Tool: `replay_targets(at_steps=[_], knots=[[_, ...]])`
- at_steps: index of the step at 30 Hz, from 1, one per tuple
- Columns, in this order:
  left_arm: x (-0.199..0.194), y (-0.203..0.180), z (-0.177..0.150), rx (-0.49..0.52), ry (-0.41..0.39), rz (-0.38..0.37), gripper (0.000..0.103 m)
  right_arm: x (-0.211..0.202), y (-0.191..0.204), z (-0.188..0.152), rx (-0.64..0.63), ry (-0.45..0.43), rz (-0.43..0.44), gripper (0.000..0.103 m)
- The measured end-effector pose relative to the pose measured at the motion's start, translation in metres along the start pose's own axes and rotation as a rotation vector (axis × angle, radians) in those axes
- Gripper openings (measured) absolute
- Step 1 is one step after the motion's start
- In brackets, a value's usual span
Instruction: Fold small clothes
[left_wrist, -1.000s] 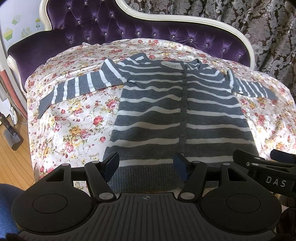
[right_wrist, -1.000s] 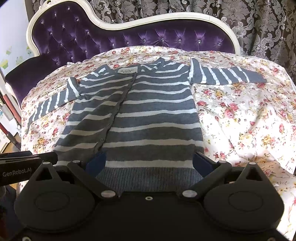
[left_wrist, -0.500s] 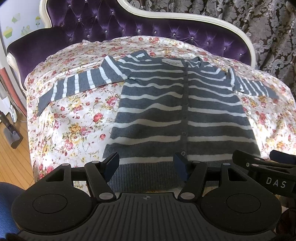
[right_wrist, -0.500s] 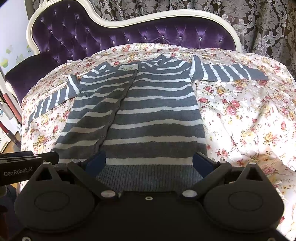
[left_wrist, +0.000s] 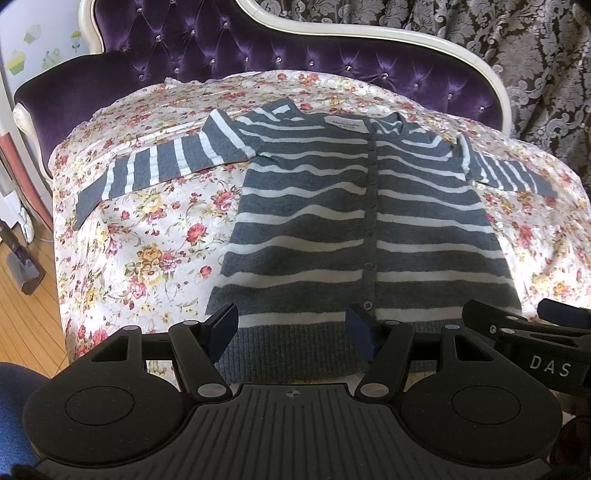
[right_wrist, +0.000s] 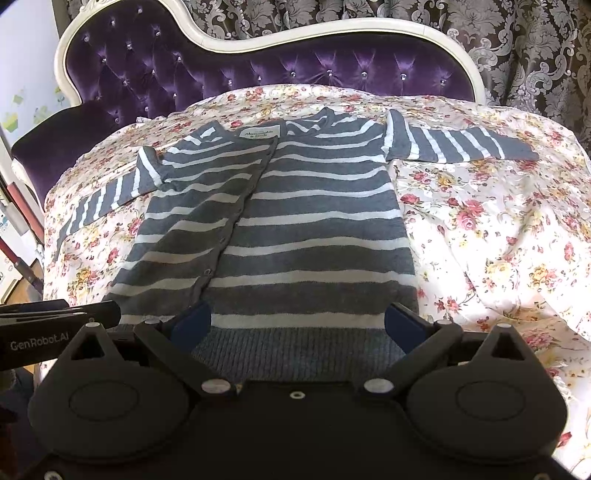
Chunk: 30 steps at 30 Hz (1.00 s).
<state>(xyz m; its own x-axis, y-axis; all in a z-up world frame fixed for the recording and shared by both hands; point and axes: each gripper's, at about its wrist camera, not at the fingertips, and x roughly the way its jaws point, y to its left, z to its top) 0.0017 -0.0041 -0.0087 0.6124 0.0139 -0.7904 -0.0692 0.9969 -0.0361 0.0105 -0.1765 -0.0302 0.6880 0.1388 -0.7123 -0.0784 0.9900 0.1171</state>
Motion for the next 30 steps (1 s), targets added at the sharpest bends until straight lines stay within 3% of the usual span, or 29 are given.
replay_targets(at_steps=[7,14,22,26,30], knots=[[0.005,0.001,0.003,0.004,0.019,0.008,0.063,0.005,0.002,0.004,-0.009,0.015,0.001,0.101],[0.015,0.002,0.014,0.044,0.068,0.041,0.063,0.017,-0.006,0.013,0.023,0.1,0.061,0.101],[0.025,0.006,0.044,0.028,0.052,-0.012,0.063,0.034,-0.026,0.049,0.071,0.154,0.122,0.101],[0.034,0.011,0.064,0.001,0.014,-0.039,0.063,0.042,-0.05,0.077,0.108,0.1,0.154,0.101],[0.051,0.015,0.087,-0.002,-0.007,-0.036,0.063,0.056,-0.076,0.111,0.102,0.042,0.126,0.1]])
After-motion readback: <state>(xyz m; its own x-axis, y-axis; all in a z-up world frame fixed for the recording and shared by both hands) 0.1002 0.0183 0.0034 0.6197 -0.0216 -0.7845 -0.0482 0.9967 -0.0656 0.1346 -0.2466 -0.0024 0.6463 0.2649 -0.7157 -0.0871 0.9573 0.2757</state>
